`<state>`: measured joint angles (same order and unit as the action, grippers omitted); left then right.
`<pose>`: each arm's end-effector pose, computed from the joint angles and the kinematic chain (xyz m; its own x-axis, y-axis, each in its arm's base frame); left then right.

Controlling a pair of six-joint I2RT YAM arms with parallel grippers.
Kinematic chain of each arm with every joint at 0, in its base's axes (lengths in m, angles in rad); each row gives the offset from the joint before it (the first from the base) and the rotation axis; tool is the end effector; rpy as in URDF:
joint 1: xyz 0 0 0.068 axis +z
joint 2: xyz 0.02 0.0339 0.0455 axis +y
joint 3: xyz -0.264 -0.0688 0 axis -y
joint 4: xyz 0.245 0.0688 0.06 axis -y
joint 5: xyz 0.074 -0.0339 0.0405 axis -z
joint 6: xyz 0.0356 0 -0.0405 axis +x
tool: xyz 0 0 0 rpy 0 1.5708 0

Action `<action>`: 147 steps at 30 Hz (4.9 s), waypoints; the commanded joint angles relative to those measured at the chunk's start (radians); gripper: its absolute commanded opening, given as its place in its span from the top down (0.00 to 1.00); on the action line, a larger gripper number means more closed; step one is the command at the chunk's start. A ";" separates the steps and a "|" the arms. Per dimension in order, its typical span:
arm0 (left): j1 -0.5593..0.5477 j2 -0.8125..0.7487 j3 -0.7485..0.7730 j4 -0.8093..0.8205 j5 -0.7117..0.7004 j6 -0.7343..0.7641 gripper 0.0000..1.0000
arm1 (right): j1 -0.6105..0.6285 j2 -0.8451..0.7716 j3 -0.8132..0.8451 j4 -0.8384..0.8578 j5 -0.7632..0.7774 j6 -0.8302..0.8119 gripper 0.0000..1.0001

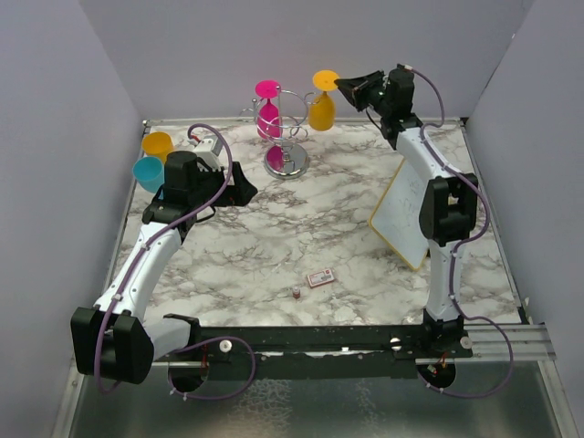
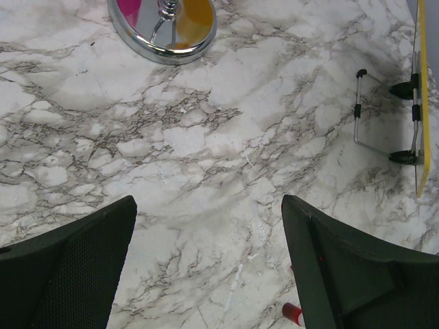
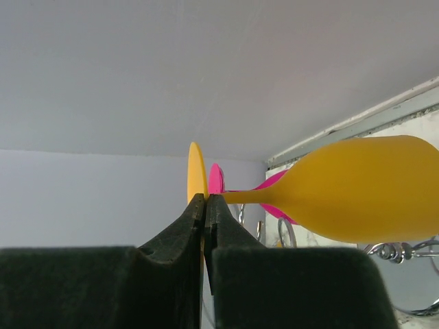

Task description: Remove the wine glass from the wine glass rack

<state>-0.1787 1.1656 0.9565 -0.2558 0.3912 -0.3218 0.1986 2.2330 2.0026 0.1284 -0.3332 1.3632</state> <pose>0.2570 -0.0602 0.3160 -0.5766 -0.1930 -0.7939 0.3345 0.8308 -0.4449 0.5287 0.1183 0.3132 -0.5151 0.8396 -0.1724 -0.0065 0.1974 0.9803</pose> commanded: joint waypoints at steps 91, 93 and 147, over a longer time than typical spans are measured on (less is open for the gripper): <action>-0.072 0.024 0.337 -0.423 0.196 -0.157 0.19 | 0.801 -1.145 -1.697 0.471 0.052 -2.929 0.99; -0.098 0.034 0.335 -0.452 0.173 -0.137 0.19 | 0.811 -1.144 -1.703 0.483 0.062 -2.938 0.99; 0.106 -0.065 0.131 -0.525 -0.669 -0.124 1.00 | 0.877 -1.025 -1.590 0.531 0.341 -2.463 0.00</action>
<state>-0.2176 1.1599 1.1385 -0.8543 -0.1913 -0.4229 1.0737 1.1629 0.3416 0.6518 -0.1024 -1.3190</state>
